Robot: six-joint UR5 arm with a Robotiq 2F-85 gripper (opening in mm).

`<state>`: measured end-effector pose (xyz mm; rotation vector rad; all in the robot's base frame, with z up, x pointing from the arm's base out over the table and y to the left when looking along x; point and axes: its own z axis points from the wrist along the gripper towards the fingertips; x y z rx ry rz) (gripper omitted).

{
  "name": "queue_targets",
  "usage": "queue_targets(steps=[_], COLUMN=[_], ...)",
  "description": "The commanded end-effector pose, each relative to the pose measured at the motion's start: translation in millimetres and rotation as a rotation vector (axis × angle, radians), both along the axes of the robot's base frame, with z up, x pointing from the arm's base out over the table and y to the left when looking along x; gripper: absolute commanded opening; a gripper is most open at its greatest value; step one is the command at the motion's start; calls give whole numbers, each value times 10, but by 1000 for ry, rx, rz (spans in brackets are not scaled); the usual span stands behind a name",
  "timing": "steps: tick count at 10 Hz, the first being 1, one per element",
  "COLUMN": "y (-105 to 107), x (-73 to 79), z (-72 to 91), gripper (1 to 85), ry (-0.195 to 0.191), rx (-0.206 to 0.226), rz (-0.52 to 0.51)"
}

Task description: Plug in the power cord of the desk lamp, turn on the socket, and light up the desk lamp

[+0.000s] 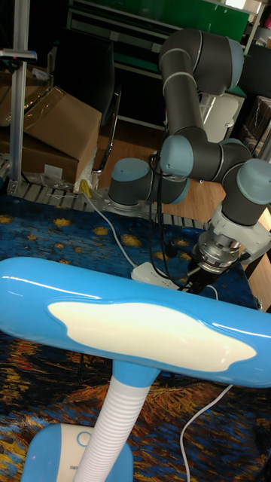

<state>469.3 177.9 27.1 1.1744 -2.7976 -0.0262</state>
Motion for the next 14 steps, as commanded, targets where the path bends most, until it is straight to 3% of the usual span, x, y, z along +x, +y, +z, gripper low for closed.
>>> queue_targets(steps=[1, 4, 9, 12, 14], y=[44, 72, 155, 205, 142], x=[8, 18, 22, -20, -16], z=[-10, -57, 54, -126, -71], gripper=[13, 13, 13, 13, 13], ry=[5, 8, 27, 21, 32], rx=[21, 14, -7, 13, -9], rz=[-11, -17, -31, -43, -30])
